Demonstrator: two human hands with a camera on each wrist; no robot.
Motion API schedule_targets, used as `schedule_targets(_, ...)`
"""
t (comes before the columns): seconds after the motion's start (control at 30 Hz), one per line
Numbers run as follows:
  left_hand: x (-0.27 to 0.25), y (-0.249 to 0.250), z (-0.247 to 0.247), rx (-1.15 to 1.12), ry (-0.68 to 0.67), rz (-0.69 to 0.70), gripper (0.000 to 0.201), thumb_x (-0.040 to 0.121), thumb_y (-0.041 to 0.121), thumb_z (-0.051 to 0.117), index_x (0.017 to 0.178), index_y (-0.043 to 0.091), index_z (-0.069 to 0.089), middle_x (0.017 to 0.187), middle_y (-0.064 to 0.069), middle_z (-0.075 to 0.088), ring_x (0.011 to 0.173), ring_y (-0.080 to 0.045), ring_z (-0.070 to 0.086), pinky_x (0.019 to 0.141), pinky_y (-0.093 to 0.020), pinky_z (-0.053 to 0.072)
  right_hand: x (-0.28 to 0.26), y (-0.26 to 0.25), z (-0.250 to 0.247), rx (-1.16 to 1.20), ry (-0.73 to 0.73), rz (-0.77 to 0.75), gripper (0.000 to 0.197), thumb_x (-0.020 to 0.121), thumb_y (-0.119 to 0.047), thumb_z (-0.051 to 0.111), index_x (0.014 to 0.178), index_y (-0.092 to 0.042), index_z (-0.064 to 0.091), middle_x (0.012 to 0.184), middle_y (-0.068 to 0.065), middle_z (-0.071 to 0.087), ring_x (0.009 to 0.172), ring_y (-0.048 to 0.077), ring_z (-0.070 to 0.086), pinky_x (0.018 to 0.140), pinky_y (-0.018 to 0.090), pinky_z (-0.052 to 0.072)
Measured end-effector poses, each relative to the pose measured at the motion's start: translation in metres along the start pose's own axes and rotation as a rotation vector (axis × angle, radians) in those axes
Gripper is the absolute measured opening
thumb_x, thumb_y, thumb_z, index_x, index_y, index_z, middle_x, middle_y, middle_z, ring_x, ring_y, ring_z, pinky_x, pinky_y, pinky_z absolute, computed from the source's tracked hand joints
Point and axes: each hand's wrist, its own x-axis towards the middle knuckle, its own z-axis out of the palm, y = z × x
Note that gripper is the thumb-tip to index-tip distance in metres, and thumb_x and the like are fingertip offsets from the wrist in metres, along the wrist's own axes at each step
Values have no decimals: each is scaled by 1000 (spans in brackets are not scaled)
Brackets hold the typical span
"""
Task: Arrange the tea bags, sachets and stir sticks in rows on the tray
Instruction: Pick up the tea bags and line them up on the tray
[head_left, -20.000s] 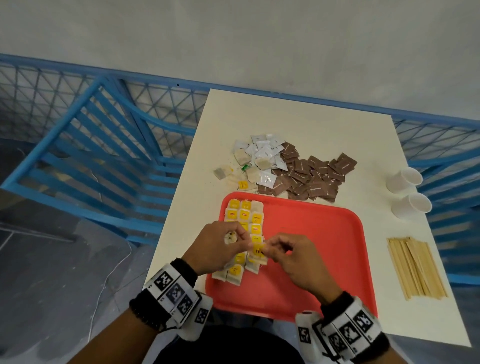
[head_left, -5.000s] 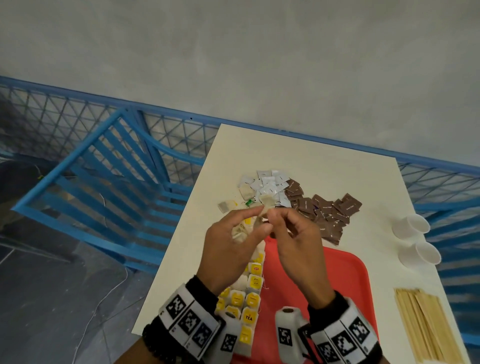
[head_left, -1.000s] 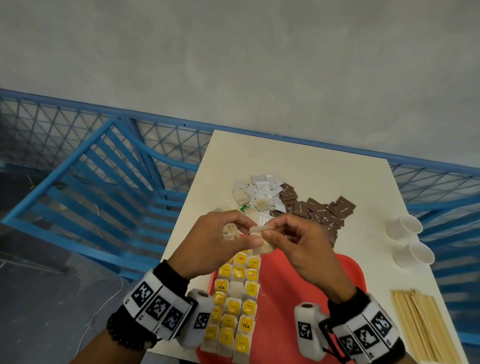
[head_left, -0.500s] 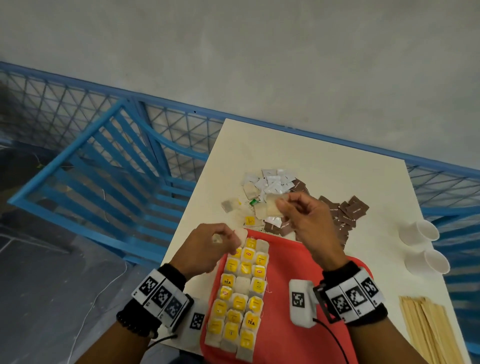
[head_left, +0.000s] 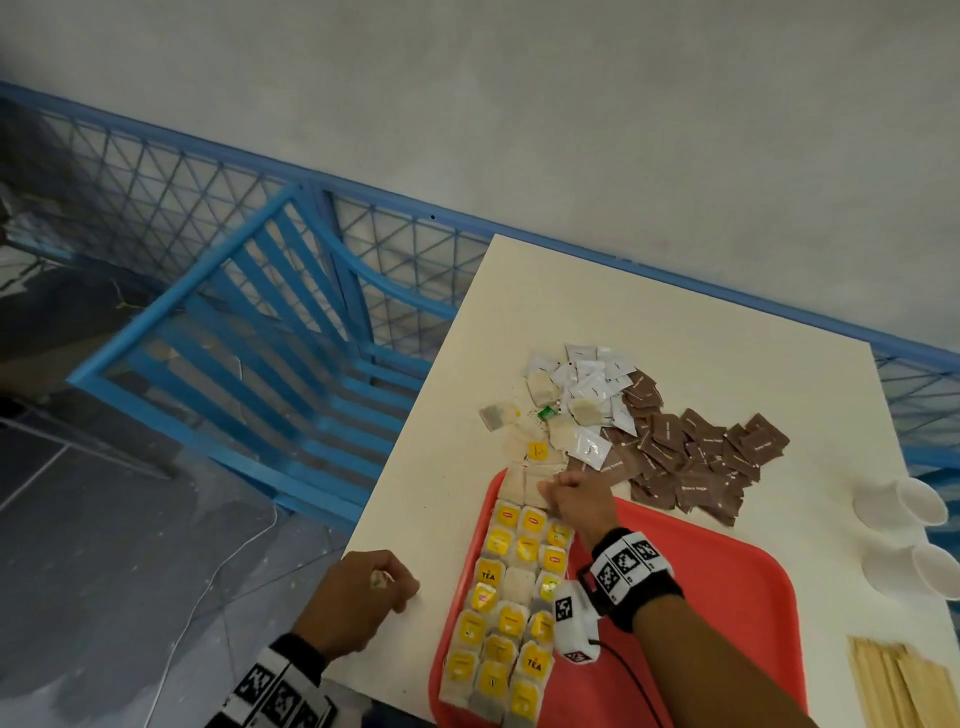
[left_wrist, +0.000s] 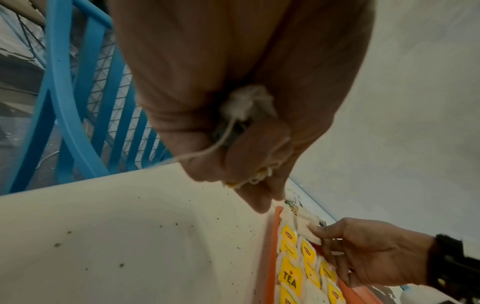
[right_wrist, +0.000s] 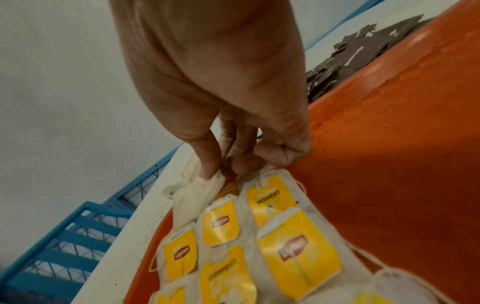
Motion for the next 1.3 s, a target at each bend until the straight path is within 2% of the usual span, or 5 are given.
schedule_targets(0.17,0,3,-2,1,3,29,14,93,22,67,81,16,70,73,-3,73,38,-4,45,38,-21,39,3,4,0,-68,32,24,32,79,-13,78,55,-16,58,61,6,65,61,22,64,74,49,60)
schedule_targets(0.37,1,6,-3,-43,20,49,16,92,25,69,80,14,69,73,-4,72,39,-4,44,38,-22,39,-9,-1,-2,-202,127,-49,29,79,-20,78,68,-16,51,74,2,66,66,16,60,58,27,45)
schedule_targets(0.8,-4,67,0,-872,-174,-50,63,96,57,37,102,2,68,78,-11,64,47,-14,42,41,-20,33,-21,-5,-14,-333,-24,-329,13,89,-7,54,83,-16,61,84,1,70,80,21,66,67,28,51)
schedule_targets(1.07,-6,109,35,-1208,-431,-59,67,91,63,42,105,2,66,82,-12,56,51,-17,51,43,-24,40,-153,-68,-59,-275,-268,-847,16,88,-14,70,101,-24,66,90,-18,64,81,3,58,69,10,41)
schedule_targets(1.3,-23,141,66,-1218,-634,-26,75,94,68,34,109,4,69,96,-11,71,81,-21,67,68,-34,54,-165,-41,-74,-694,-152,-1115,26,87,-29,58,111,-34,66,125,-9,54,109,16,49,84,41,49)
